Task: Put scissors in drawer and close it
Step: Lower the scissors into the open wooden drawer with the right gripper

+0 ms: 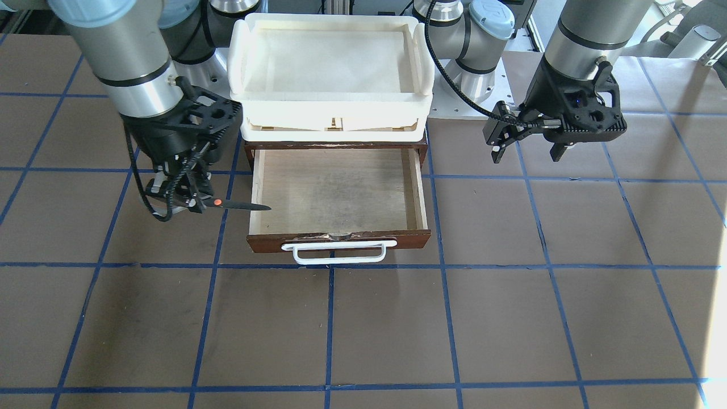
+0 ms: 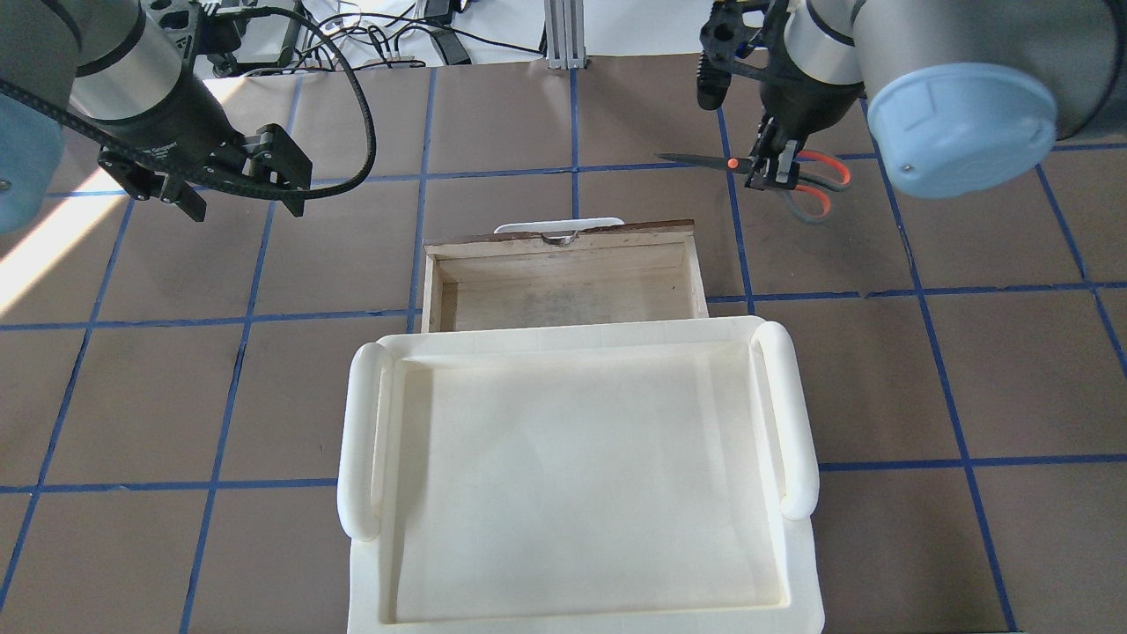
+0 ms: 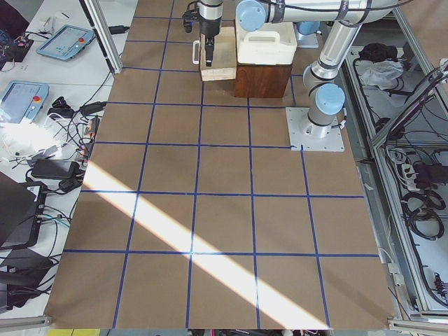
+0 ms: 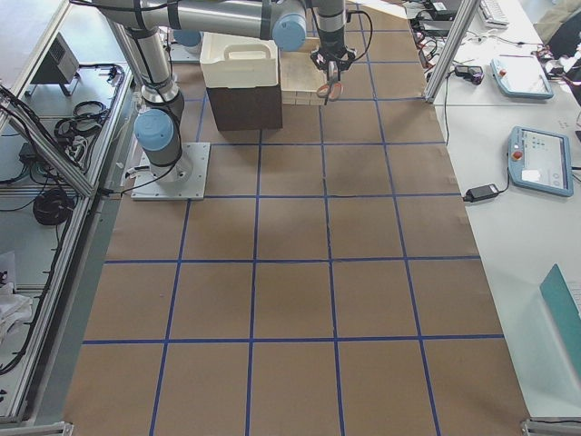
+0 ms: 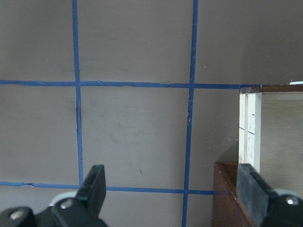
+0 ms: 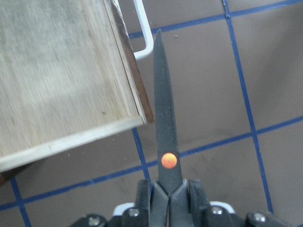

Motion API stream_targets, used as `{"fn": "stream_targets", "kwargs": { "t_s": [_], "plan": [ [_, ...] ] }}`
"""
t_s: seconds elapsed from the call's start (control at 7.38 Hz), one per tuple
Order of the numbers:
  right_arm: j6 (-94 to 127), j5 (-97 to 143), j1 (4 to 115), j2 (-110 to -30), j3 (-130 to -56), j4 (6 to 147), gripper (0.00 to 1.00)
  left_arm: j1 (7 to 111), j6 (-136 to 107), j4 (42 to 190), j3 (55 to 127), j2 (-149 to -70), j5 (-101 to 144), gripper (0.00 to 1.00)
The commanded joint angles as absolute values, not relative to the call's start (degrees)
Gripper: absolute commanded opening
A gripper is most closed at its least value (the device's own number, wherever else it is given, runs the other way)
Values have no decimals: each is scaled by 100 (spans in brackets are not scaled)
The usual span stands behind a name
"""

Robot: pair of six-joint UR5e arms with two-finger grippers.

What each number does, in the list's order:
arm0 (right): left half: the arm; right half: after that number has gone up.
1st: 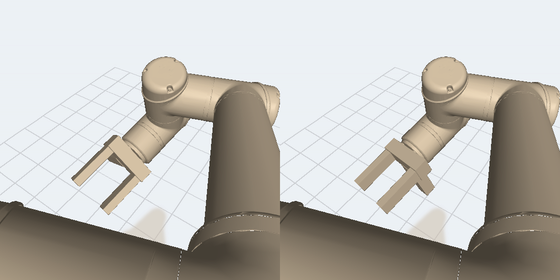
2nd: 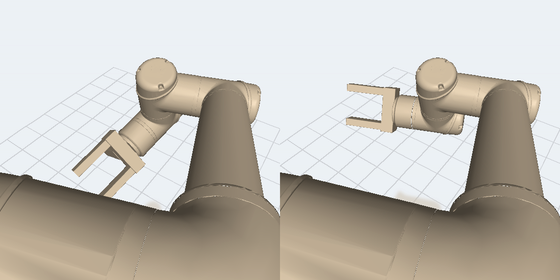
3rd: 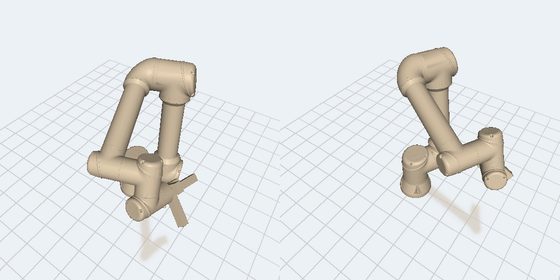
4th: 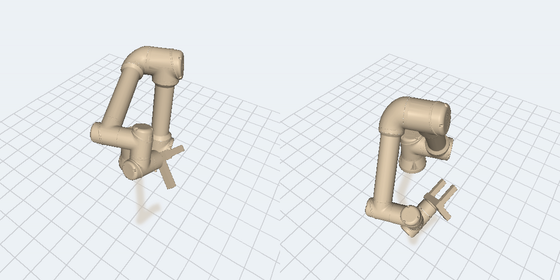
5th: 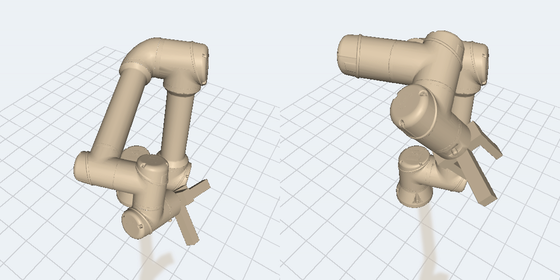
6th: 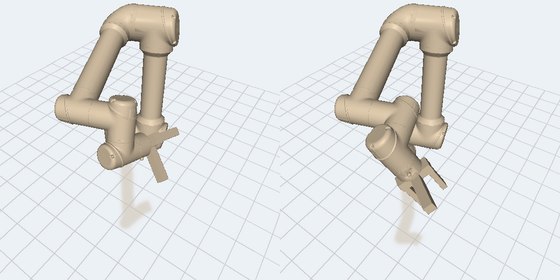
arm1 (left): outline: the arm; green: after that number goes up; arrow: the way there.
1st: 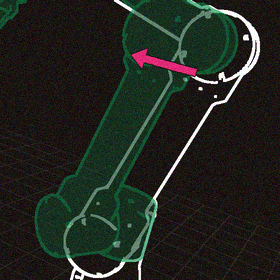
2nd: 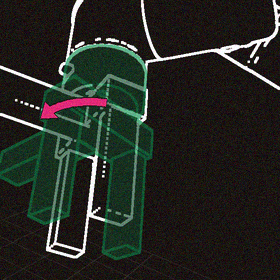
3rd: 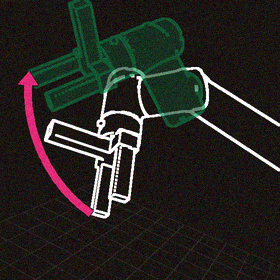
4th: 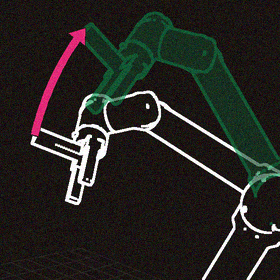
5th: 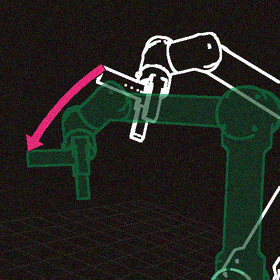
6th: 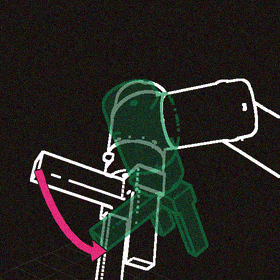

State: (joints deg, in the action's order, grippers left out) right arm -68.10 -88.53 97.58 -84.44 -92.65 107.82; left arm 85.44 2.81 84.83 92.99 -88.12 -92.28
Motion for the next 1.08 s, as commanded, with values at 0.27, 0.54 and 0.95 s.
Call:
{"fn": "stream_targets", "kwargs": {
  "t_s": [0.27, 0.54, 0.95],
  "plan": [
    [-4897, -9193, 11450, -7674, -9202, 11118, 0, 8543, 281, 8481, 9299, -8815, -9229, 100],
    [-5297, -9193, 11549, -7471, -9202, 11179, 0, 8543, 290, 8481, 9299, -8815, -9237, 100],
    [-5976, -9176, 11566, -7286, -9263, 11417, 0, 8534, 290, 8473, 9299, -8824, -9255, 100]
  ]
}}
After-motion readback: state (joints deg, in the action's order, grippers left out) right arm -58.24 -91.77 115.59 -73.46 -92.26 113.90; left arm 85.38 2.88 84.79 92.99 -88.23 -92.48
